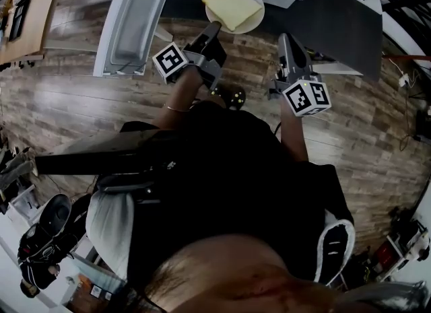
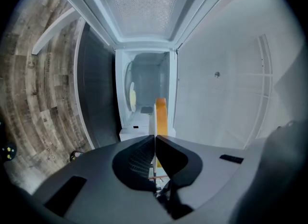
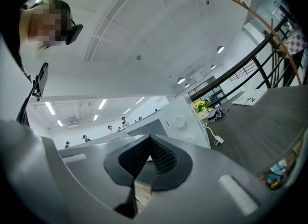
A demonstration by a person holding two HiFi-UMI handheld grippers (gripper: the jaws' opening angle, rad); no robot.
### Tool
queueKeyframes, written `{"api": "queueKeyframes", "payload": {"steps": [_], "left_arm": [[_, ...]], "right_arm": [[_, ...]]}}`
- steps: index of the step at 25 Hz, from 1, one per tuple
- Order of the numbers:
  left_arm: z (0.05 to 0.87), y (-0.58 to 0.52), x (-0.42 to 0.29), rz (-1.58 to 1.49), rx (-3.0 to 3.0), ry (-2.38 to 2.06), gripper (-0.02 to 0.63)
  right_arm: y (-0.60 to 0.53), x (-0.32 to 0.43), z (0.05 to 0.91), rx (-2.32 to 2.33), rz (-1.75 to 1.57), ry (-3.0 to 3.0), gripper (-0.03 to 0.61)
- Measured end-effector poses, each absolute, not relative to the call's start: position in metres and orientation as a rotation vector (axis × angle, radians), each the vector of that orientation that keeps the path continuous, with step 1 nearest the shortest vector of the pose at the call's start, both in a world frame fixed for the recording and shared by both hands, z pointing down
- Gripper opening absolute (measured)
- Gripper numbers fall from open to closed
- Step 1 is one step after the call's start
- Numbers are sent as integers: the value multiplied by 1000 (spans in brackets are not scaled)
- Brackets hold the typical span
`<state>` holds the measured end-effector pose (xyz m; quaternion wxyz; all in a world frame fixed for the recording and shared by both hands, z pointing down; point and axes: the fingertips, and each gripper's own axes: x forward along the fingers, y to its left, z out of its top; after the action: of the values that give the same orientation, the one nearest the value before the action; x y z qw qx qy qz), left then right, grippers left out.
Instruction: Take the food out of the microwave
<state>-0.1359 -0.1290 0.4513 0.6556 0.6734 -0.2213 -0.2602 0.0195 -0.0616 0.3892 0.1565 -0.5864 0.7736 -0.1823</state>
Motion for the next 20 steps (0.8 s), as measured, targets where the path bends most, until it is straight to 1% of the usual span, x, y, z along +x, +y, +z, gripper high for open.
{"api": "queueKeyframes", "payload": {"steps": [10,20], "left_arm": [[444,-127,-138,-513,1552,-408,14],[444,-117,-122,-423,1558,-306,14]], "right_arm": [[-62,23,379,-1796,-472,2124,0],[-44,25,377,-1892,-455,2032,0]]}}
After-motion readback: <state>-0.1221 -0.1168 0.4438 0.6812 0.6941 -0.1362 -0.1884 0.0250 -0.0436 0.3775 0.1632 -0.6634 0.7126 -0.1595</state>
